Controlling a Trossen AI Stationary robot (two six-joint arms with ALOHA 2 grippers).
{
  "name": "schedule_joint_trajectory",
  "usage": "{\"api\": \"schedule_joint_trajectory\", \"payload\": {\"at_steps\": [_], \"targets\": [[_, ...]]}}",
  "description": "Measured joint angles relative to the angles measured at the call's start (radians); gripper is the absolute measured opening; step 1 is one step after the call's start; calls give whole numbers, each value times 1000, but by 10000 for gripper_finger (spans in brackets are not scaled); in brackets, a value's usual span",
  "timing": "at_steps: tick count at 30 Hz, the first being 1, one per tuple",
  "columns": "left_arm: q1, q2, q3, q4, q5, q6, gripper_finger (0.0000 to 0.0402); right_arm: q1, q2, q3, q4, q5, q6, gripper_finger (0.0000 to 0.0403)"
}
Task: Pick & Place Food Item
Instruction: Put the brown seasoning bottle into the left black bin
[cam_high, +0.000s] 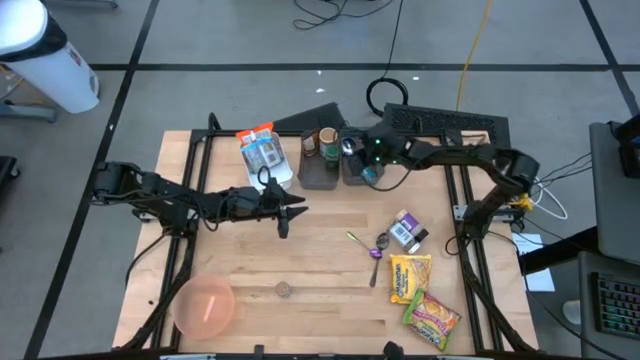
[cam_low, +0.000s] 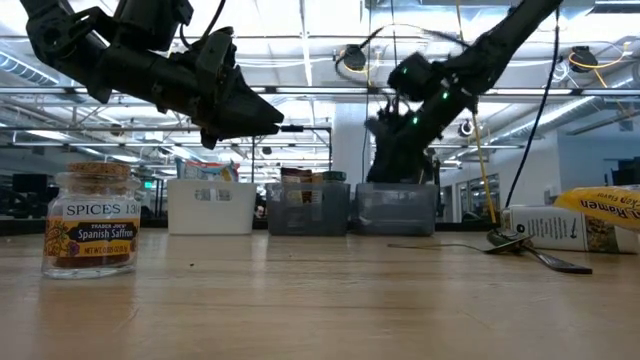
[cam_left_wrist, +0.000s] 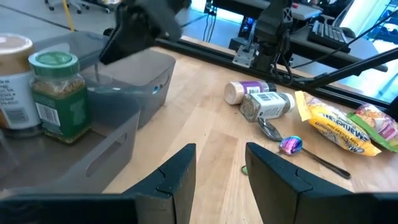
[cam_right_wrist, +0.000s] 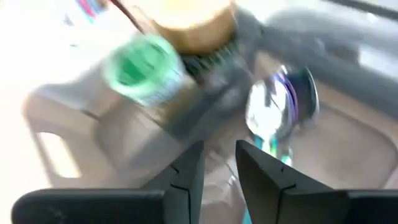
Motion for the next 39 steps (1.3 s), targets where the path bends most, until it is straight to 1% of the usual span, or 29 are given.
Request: {"api": "schedule_joint_trajectory", "payload": {"at_steps": [4,8,12,15,17,22,25,27,30,34,39], "targets": [[9,0,0,37,1,12,147,28,-88,-1,60,-60,-53,95],[26,0,1,57,1,15,147,89,-177,-11,95,-129,-105,105],[41,0,1,57,2,14,147,178,-251,-65,109,-132,-110,109],[44,0,1,58,2,9,147,267,-280,-152,217,-132,-110,108],[44,0,1,64,2,0,147,334,-282,-231,349,-132,-109,106],[25,0,1,72,4,-19,147,492,-245,-422,801,-129,-99,107],[3,0,1,72,27,-20,147,554,-216,-503,1018,-128,-109,107],[-13,0,1,80,59,-20,147,583,-202,-539,1117,-128,-113,105],[-45,0,1,111,102,-32,147,616,-183,-577,1156,-127,-112,104],[-91,0,1,180,107,-56,147,641,-156,-582,1158,-122,-145,107],[-137,0,3,240,65,-49,147,682,-107,-583,1154,-119,-29,104]]}}
